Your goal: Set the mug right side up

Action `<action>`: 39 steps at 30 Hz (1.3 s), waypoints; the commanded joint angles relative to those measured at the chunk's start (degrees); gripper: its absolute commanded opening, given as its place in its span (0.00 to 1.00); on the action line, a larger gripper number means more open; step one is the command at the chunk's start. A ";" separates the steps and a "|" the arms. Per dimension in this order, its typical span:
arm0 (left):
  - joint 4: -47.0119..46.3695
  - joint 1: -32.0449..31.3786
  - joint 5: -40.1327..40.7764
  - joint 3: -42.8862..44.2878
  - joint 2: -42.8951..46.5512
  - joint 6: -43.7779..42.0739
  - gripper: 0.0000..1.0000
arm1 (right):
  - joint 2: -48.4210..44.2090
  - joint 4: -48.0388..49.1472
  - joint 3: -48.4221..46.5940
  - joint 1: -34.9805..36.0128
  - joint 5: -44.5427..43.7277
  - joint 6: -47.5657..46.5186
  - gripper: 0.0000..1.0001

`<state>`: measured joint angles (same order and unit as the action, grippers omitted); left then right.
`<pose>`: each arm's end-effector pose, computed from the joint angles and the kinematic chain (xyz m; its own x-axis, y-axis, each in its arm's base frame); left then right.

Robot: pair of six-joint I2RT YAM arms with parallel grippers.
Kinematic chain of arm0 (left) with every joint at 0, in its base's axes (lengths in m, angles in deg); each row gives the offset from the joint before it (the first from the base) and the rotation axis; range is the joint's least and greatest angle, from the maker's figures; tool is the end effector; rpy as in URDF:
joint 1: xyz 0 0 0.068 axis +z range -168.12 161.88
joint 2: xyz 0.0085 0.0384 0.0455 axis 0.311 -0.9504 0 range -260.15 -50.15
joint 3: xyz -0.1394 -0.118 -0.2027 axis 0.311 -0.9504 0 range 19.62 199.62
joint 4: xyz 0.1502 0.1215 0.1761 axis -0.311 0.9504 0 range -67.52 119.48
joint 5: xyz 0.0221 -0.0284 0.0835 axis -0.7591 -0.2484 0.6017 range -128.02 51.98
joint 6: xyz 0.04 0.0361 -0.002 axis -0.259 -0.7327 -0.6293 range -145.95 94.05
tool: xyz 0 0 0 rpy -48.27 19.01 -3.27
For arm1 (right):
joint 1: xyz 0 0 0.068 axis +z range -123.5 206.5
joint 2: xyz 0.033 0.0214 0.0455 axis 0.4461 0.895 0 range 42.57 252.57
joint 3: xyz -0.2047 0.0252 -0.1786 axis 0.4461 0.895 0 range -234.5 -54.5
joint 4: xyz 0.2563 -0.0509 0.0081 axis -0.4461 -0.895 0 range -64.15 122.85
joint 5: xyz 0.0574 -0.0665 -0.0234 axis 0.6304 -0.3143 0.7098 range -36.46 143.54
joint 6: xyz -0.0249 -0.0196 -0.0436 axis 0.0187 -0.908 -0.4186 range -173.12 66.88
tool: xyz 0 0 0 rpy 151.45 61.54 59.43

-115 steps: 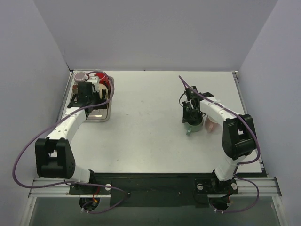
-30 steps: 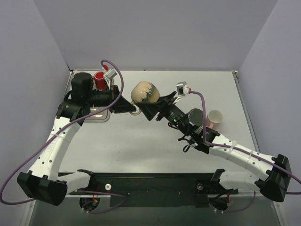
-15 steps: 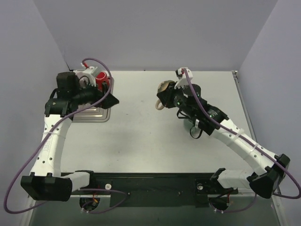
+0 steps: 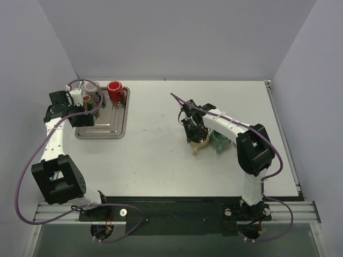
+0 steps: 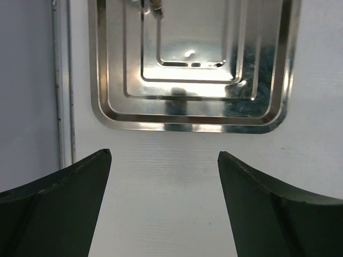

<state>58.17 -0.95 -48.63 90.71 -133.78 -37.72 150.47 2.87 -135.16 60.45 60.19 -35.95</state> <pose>0.3033 0.0868 0.3000 -0.7329 -0.0167 -0.6802 -0.0239 0.9997 0.0013 0.3342 0.2299 0.2140 -0.8454 -0.2158 -0.4886 -0.3739 0.8923 0.2529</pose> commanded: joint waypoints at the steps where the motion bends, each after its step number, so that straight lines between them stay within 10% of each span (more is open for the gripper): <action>1: -9.92 1.20 7.00 -1.13 -3.19 -1.50 0.92 | -0.50 -2.98 -5.21 -1.43 -0.42 -2.40 0.00; 5: -17.57 1.20 6.05 -3.15 -6.62 -3.86 0.93 | 2.05 -2.89 -5.12 -2.40 0.64 -2.84 0.10; 11: -18.00 0.94 4.90 3.44 -14.53 4.88 0.94 | -1.37 -3.60 -4.07 -2.49 -3.21 -1.61 0.57; 17: -26.36 -5.83 17.96 4.39 -19.36 13.51 0.95 | -10.24 -3.33 -2.92 1.28 -14.45 -0.21 0.71; 39: -19.78 -5.74 26.00 27.34 -41.78 15.73 0.57 | -21.76 -1.66 4.28 7.00 -22.47 -2.67 0.71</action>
<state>36.51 -7.61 -22.16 113.03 -173.80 -21.89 131.89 1.80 -132.43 66.79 40.41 -38.14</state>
